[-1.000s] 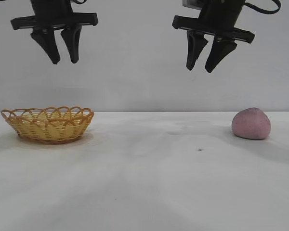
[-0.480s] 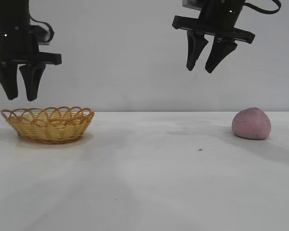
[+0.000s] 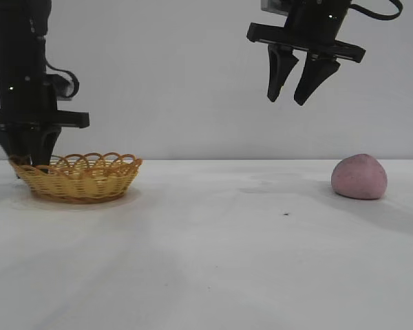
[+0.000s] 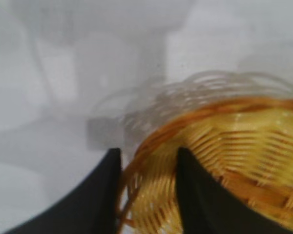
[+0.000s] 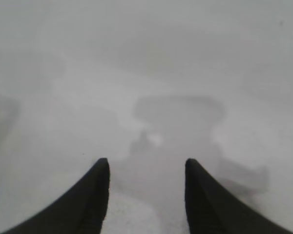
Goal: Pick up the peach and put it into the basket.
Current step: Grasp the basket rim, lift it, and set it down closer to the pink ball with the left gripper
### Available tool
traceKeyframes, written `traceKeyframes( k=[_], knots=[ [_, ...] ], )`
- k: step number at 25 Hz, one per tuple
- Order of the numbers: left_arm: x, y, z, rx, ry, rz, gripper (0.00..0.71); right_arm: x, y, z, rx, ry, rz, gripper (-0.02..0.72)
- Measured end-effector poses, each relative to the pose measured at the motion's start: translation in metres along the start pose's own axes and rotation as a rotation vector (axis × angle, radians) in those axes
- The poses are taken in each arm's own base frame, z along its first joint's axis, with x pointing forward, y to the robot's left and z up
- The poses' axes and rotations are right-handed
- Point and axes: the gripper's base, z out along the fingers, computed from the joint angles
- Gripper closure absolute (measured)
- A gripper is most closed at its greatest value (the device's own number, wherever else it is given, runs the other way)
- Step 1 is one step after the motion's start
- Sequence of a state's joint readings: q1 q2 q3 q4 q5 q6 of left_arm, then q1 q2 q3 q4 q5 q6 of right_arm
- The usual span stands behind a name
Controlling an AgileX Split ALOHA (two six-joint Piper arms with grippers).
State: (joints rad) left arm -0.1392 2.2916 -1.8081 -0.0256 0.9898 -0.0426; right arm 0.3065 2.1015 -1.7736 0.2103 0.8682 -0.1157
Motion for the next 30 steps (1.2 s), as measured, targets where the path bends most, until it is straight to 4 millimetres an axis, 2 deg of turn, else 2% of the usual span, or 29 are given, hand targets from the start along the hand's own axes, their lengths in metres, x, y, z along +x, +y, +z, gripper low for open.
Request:
traceKeyframes(
  k=[3, 4, 5, 6, 10, 12, 15, 17, 21, 22, 26, 30],
  knots=[
    [0.0, -0.006, -0.004, 0.065, -0.016, -0.052, 0.627, 0.0, 0.0, 0.0, 0.0, 0.002, 0.0, 0.368],
    [0.001, -0.008, -0.008, 0.1, -0.031, -0.078, 0.669, 0.0, 0.0, 0.0, 0.0, 0.002, 0.0, 0.368],
    [0.002, -0.011, -0.012, 0.141, -0.057, -0.11, 0.653, 0.0, 0.0, 0.0, 0.0, 0.004, 0.0, 0.368],
    [0.006, -0.014, -0.019, 0.18, -0.092, -0.147, 0.71, 0.0, 0.0, 0.0, 0.0, 0.004, 0.0, 0.368],
    [0.042, -0.029, -0.039, 0.376, -0.192, -0.329, 0.71, 0.001, 0.0, 0.0, 0.001, 0.006, -0.001, 0.368],
    [0.066, -0.044, -0.038, 0.442, -0.204, -0.39, 0.71, 0.001, 0.0, 0.0, 0.001, 0.006, -0.001, 0.368],
    [0.092, -0.063, -0.024, 0.454, -0.189, -0.444, 0.71, 0.001, 0.0, 0.0, 0.001, 0.006, -0.001, 0.368],
    [0.101, -0.071, -0.016, 0.452, -0.165, -0.443, 0.71, 0.001, 0.0, 0.0, 0.001, 0.006, -0.001, 0.368],
    [0.104, -0.079, -0.011, 0.453, -0.154, -0.437, 0.71, 0.001, 0.0, 0.0, 0.0, 0.01, -0.001, 0.368],
    [0.104, -0.079, -0.011, 0.453, -0.153, -0.436, 0.653, 0.001, 0.0, 0.0, 0.0, 0.012, -0.001, 0.368],
    [0.105, -0.079, -0.009, 0.434, -0.146, -0.399, 0.653, 0.001, 0.0, 0.0, 0.0, 0.013, -0.001, 0.368],
    [0.108, -0.078, -0.007, 0.42, -0.125, -0.361, 0.432, 0.001, 0.0, 0.0, 0.0, 0.014, -0.001, 0.368]
  ],
)
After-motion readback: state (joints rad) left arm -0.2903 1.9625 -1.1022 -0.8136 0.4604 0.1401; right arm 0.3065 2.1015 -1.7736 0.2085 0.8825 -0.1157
